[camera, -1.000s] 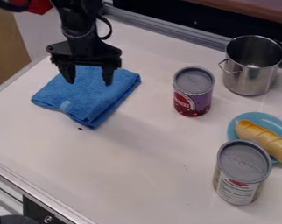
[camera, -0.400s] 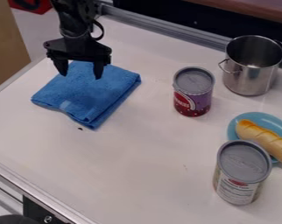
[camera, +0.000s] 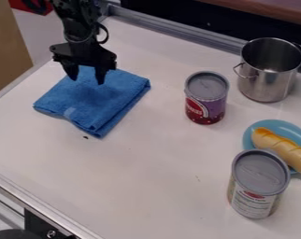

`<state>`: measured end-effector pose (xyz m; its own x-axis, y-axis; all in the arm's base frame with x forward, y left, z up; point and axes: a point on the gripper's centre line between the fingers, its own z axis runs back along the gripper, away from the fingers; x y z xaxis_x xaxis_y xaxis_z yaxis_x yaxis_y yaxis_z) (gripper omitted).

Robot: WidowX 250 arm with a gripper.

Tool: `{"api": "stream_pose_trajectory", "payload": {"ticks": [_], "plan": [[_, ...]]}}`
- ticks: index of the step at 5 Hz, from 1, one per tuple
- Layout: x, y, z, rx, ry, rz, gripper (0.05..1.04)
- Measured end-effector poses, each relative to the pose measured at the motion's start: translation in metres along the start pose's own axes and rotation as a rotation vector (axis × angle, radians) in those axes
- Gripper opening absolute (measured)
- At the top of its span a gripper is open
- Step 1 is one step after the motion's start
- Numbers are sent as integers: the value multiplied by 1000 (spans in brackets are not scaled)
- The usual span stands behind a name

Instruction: Move the blue cloth in the right side of the table

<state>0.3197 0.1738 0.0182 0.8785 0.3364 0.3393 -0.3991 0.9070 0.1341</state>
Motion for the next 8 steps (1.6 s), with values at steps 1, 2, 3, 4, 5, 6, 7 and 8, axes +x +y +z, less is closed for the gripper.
{"api": "stream_pose_trajectory", "payload": {"ticks": [1, 2, 3, 4, 5, 6, 7, 8], "plan": [[5, -1, -3, -15, -45, -55, 380], [-2, -2, -16, -14, -13, -65, 163], [-1, -4, -23, -28, 5, -112, 55], [-6, -1, -18, -95, 96, -353, 52], [-5, 6, -14, -116, 179, -394, 52], [-10, 5, -21, -73, 173, -353, 52], [-14, 3, -29, -33, 166, -337, 52], [-15, 0, -30, -33, 156, -337, 52]]}}
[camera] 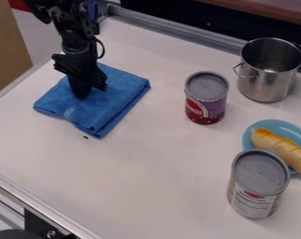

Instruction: Move the blue cloth in the right side of the table

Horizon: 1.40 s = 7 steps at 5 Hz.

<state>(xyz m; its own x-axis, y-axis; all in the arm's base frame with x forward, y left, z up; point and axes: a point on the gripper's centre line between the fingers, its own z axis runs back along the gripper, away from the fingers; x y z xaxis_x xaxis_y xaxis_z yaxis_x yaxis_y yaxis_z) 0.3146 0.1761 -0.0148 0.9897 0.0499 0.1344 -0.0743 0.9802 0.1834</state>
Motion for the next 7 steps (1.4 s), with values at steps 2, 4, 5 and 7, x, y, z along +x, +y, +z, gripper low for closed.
{"api": "stream_pose_trajectory", "payload": {"ticks": [2, 4, 5, 7], "plan": [[-30, -27, 9, -25, 114, 4, 52], [-62, -50, 16, -6, 133, -7, 52], [-73, -63, 18, 7, 111, 3, 52], [-92, -92, 25, 3, 118, -8, 52]]}}
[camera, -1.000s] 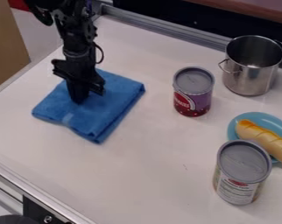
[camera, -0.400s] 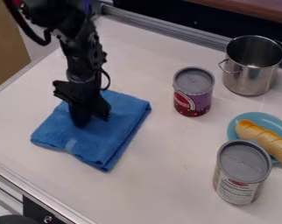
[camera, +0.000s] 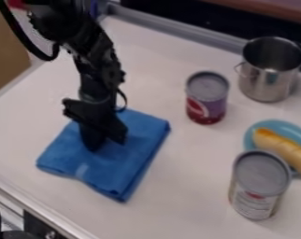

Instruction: Move the blue cloth in the right side of the table

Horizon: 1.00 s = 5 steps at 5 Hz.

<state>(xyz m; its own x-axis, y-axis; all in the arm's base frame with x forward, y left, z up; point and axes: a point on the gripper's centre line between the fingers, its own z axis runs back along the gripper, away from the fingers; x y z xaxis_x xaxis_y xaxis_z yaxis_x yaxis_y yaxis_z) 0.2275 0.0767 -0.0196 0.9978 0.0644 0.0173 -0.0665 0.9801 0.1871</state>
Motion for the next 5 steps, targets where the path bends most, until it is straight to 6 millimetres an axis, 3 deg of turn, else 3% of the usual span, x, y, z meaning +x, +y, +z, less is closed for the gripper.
{"api": "stream_pose_trajectory", "payload": {"ticks": [3, 5], "plan": [[-26, -50, 8, -18, 17, -1, 52], [-29, -65, 10, 0, 14, 173, 52]]}}
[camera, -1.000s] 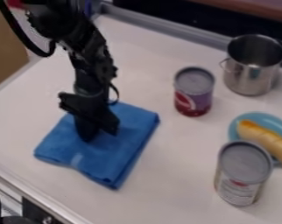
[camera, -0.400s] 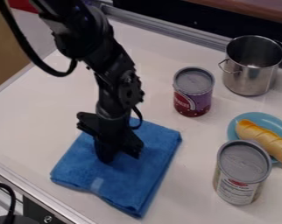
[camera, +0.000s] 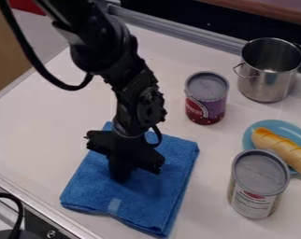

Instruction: Move the blue cloth in the right side of the table

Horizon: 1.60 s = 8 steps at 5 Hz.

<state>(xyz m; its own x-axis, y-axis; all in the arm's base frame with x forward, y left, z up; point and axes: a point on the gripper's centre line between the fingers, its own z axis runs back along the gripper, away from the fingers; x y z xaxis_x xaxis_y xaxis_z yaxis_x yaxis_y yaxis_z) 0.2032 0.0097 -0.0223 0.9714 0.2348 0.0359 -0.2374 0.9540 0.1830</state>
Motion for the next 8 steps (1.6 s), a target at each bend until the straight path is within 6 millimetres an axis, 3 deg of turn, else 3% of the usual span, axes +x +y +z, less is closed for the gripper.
{"api": "stream_pose_trajectory", "payload": {"ticks": [5, 6, 8], "plan": [[-5, -2, -1, 87, 196, 1046, 52], [-14, -9, 2, 112, 185, 1203, 52], [-38, -19, 6, 83, 250, 1318, 52]]}}
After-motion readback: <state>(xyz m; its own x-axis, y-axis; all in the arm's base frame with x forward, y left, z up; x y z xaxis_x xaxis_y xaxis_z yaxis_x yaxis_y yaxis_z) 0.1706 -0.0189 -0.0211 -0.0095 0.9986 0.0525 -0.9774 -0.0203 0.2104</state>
